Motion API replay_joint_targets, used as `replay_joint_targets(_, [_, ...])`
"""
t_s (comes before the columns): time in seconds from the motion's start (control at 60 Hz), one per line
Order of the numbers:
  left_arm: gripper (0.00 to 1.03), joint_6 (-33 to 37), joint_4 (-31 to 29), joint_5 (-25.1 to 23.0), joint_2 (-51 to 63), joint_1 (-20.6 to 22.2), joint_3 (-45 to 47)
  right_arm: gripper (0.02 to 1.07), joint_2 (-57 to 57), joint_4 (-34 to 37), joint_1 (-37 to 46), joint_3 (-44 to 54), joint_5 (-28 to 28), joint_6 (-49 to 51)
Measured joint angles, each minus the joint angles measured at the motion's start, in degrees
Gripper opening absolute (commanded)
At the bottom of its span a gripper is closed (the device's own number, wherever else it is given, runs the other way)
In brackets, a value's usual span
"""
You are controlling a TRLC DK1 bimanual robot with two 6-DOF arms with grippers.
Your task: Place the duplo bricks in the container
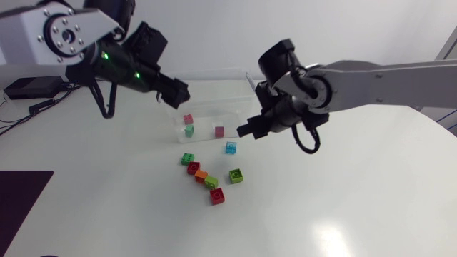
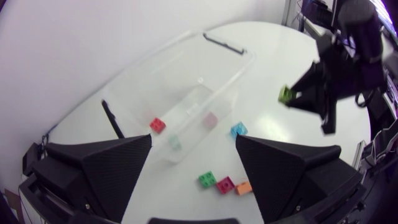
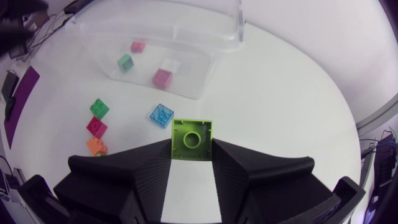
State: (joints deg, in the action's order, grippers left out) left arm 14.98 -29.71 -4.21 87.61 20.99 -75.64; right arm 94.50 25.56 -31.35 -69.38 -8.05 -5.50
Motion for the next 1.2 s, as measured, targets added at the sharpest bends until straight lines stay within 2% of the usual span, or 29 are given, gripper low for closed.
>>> replay_joint_targets(0.2, [0.95, 0.0, -1.07, 0.02, 0.02, 0.96, 10.01, 0.33, -3.15, 3.21, -0.42, -6.97, -0.15, 0.0])
replay_joint_targets(0.517, [0.95, -1.88, 4.83, 0.02, 3.28, 1.64, 16.72, 0.33, 1.4, 3.98, -1.22, -22.43, -0.52, 0.0])
replay_joint_targets(0.783, [0.94, -6.58, 10.19, 0.11, 11.17, 1.62, 17.09, 0.33, 9.07, 2.95, -1.22, -27.12, -0.92, 0.0])
replay_joint_targets(1.2, [0.91, -13.9, 13.35, 3.72, 19.23, 1.66, 13.57, 0.34, 15.91, 0.98, -0.46, -34.07, -1.2, 0.81])
